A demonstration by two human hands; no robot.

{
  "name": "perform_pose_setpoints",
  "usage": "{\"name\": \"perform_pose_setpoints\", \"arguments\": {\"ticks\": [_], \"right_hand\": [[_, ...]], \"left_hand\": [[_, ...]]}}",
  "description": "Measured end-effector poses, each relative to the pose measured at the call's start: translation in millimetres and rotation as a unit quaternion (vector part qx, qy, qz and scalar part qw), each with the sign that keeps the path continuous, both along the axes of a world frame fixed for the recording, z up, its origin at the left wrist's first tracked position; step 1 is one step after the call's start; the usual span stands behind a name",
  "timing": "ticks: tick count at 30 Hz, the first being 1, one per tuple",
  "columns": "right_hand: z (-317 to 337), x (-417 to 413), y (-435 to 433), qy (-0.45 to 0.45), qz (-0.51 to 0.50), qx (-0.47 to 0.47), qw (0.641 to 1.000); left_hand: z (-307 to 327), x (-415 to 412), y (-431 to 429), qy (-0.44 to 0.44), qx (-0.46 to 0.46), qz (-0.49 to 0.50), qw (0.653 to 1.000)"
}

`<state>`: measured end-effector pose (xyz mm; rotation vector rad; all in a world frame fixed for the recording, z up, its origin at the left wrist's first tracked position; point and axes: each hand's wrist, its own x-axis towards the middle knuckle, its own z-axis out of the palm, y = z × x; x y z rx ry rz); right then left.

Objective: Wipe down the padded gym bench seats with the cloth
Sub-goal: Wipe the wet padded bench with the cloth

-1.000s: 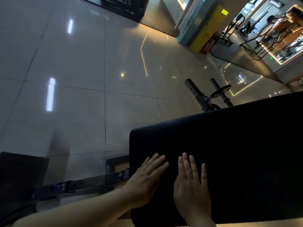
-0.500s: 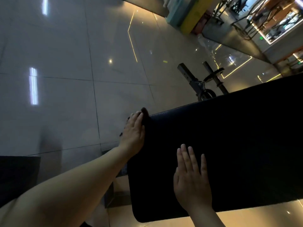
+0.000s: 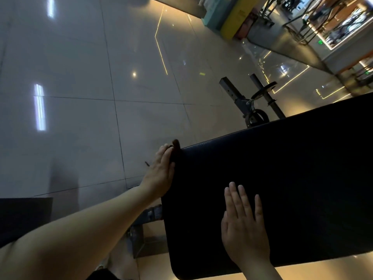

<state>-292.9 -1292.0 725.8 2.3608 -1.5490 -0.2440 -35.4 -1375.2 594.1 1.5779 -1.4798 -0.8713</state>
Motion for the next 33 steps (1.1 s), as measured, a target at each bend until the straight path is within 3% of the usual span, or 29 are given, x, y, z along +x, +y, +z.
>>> {"name": "perform_pose_setpoints", "arguments": {"ticks": [1,3,7,10,16,20,25,29,33], "right_hand": [[0,0,0,0.002,-0.001,0.001,1.0],[-1,1,1,0.005,-0.001,0.001,1.0],[0,2,0,0.012,-0.003,-0.004,1.0],[-1,2,0,0.015,-0.002,0.0,1.0],[1,3,0,0.01,-0.003,0.001,1.0],[2,2,2,0.012,0.002,0.004,1.0],[2,5,0,0.009,-0.005,0.003,1.0],[2,4,0,0.013,-0.009,0.002,1.0],[3,3,1,0.014,-0.011,0.004,1.0]], "left_hand": [[5,-9,0,0.025,0.029,0.027,0.999],[13,-28,19,0.022,0.005,0.024,0.999],[-1,-36,86,-0.077,-0.103,-0.129,0.983],[-14,-17,86,-0.128,-0.145,-0.176,0.965],[46,-41,6,-0.024,0.019,-0.021,0.999],[68,-62,10,-0.107,-0.117,-0.148,0.976],[10,-31,68,-0.161,-0.209,-0.224,0.938],[-8,-6,50,-0.133,-0.144,-0.17,0.966],[47,-27,-11,-0.063,-0.025,-0.056,0.996]]}}
